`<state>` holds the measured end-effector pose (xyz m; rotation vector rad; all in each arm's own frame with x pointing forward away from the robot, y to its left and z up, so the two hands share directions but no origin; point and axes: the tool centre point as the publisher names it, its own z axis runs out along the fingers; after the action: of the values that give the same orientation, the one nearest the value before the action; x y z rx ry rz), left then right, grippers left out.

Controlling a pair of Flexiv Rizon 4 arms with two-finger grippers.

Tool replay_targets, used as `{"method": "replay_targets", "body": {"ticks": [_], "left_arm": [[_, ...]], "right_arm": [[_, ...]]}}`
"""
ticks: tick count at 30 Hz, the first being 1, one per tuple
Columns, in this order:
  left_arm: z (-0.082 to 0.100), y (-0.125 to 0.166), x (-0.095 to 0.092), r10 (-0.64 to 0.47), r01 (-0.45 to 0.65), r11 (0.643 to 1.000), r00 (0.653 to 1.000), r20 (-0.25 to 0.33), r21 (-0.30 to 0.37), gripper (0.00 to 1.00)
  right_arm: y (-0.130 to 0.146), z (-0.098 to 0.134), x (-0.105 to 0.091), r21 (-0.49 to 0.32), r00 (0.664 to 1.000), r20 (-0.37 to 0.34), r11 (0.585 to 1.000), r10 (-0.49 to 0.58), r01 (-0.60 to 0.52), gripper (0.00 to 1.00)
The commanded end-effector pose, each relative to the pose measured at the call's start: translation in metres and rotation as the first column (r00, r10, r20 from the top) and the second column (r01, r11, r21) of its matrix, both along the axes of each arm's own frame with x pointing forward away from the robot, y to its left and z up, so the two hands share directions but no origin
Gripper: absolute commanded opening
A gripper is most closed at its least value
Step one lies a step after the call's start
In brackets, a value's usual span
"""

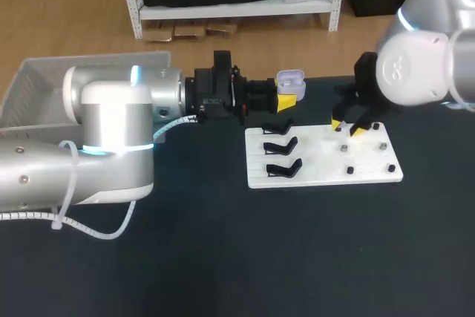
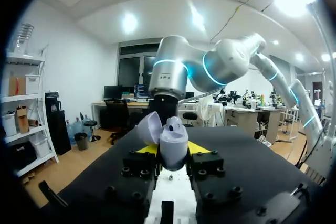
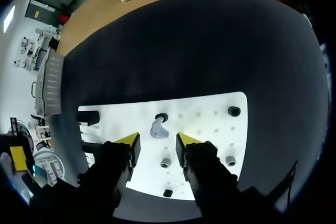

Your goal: Pick up each earbud case from the left stands, insert the matching earbuds, close the lid, and place the case in the box.

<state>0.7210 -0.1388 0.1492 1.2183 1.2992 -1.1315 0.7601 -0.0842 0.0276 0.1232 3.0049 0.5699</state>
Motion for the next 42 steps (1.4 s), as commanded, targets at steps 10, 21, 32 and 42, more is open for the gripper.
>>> {"method": "replay_targets", "body": {"ticks": [10,21,32,42], "left_arm": [[-0.002,0.0,-0.001,0.005,-0.005,1.0,1.0,0.006,-0.007,0.0],[-0.002,0.0,-0.001,0.005,-0.005,1.0,1.0,0.006,-0.007,0.0],[-0.002,0.0,-0.001,0.005,-0.005,1.0,1.0,0.006,-0.007,0.0],[-0.002,0.0,-0.001,0.005,-0.005,1.0,1.0,0.006,-0.007,0.0]], "right_arm": [[-0.001,-0.005,0.006,0.006,1.0,-0.016,1.0,-0.012,0.012,0.34],[0.001,-0.006,0.008,0.005,1.0,-0.02,1.0,-0.018,0.019,0.22],[0.0,-0.001,0.006,-0.019,0.999,-0.025,0.999,-0.036,0.036,0.0],[0.0,0.052,0.0,-0.045,1.0,0.016,0.999,0.015,-0.014,0.0]]}}
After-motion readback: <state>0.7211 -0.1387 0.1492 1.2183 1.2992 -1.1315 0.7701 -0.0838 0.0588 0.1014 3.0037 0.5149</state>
